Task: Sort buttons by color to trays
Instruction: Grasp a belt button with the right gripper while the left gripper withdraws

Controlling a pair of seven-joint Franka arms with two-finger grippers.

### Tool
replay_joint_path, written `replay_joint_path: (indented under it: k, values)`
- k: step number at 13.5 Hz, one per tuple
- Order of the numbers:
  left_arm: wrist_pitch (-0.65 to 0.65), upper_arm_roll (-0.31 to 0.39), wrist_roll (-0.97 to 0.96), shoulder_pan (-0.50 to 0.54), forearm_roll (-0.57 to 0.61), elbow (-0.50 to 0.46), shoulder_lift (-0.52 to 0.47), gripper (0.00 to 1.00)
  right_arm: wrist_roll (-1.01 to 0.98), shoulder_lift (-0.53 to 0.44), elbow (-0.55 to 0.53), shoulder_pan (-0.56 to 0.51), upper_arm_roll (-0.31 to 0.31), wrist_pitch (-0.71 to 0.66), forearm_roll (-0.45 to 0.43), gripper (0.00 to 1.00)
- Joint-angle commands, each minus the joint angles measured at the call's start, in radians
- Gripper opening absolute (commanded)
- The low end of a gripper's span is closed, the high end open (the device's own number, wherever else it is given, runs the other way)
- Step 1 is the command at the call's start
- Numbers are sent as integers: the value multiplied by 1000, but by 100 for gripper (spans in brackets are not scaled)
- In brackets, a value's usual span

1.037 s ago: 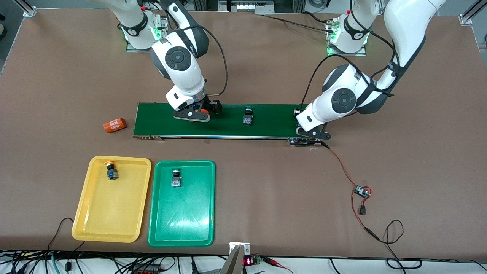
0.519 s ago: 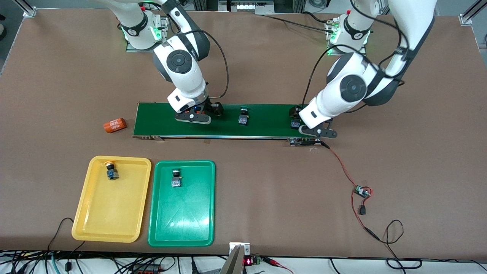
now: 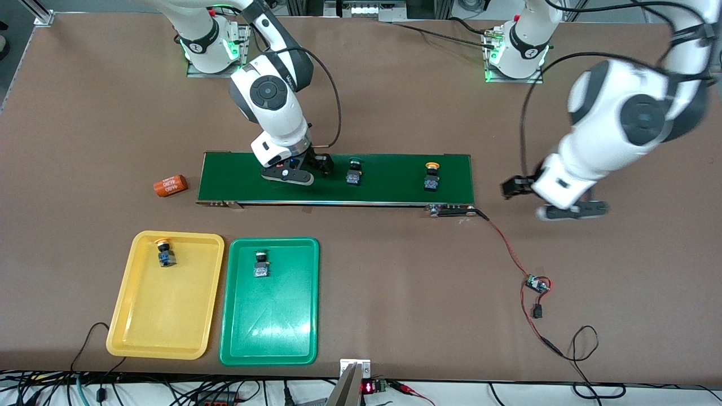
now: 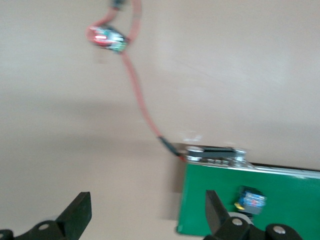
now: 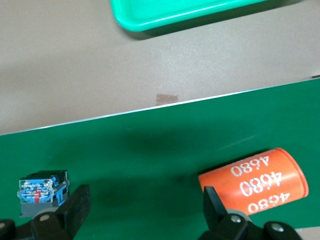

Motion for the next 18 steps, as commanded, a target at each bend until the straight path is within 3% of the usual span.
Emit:
replay_joint_path:
  k: [1,4,7,9,12,18]
  values:
    - [-113,149,140,-36,-32,116,-8,100,27,0,-2,6,1,14,-11,100]
    - [-191,327,314,-153,-41,236,-10,100,26,0,-2,6,0,14,-13,100]
    - [-274,451,352,-178,-144,310,-14,100,26,2,-2,6,1,14,-13,100]
    - [-324,513,397,-217,-149,354,-14,100,26,6,-2,6,0,15,-13,100]
    - [-351,484,345,-221,-138,345,-40,100,26,34,4,8,1,48,-16,100]
    - [-251,469,328,-221,-130,270,-65,100,29,51,6,21,1,68,-11,100]
